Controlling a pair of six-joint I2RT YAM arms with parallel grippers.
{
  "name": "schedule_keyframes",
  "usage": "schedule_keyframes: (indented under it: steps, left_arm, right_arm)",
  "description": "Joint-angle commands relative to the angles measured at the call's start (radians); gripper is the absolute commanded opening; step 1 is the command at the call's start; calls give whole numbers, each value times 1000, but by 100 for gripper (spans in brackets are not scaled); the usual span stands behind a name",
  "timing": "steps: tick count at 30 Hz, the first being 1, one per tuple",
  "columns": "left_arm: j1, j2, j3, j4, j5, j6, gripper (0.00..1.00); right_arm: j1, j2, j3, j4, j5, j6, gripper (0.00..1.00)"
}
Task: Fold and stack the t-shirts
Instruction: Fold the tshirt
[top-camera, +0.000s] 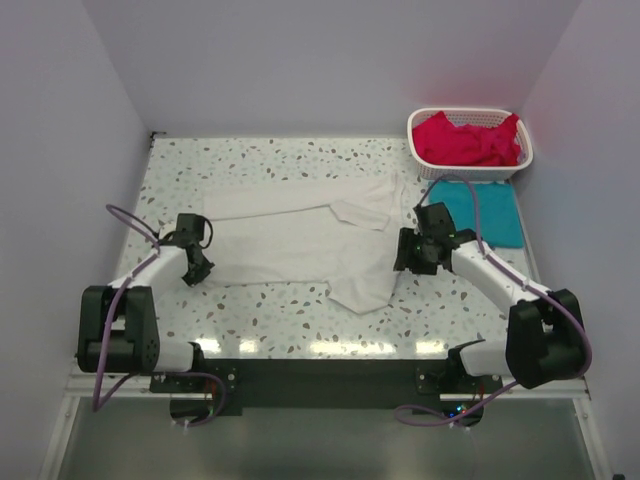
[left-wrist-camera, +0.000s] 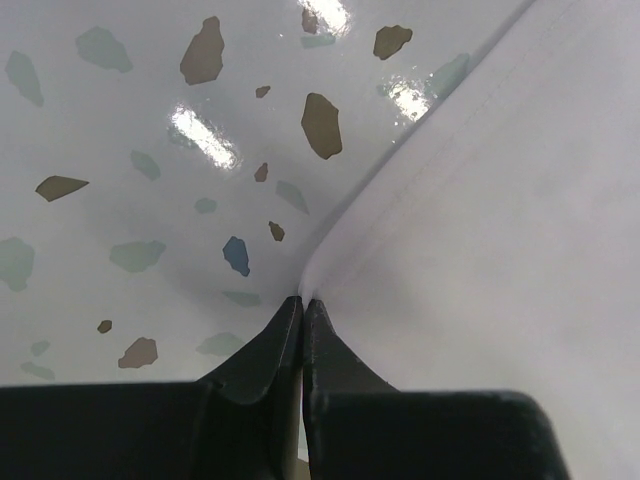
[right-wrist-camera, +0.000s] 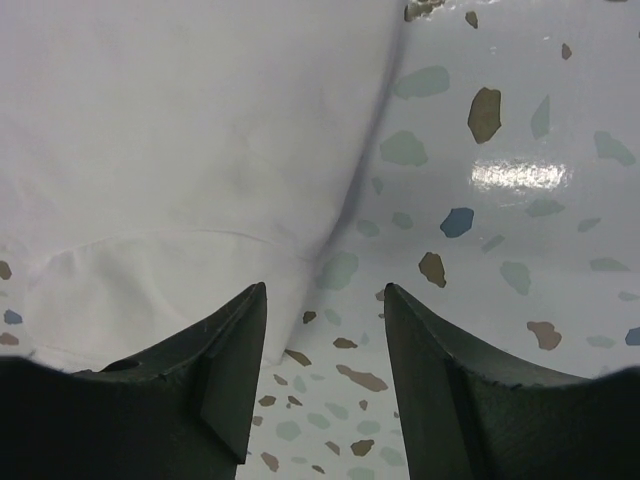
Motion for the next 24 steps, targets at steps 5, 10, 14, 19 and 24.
schedule_keyframes:
  steps: [5, 10, 14, 19, 24]
  left_arm:
    - [7, -53, -9, -18, 16, 6, 2]
    - [7, -53, -15, -6, 27, 11, 1]
    - [7, -56, -19, -2, 31, 9, 0]
    - [7, -68, -21, 1, 24, 4, 0]
    - [7, -68, -24, 7, 30, 3, 0]
  right_arm:
    - [20, -11, -73, 13, 6, 68, 51]
    - [18, 29, -100, 91, -11, 122, 49]
    - [18, 50, -91, 133, -22, 160, 47]
    - [15, 64, -53, 142, -10, 177, 44]
    - [12, 128, -50, 172, -17, 193, 36]
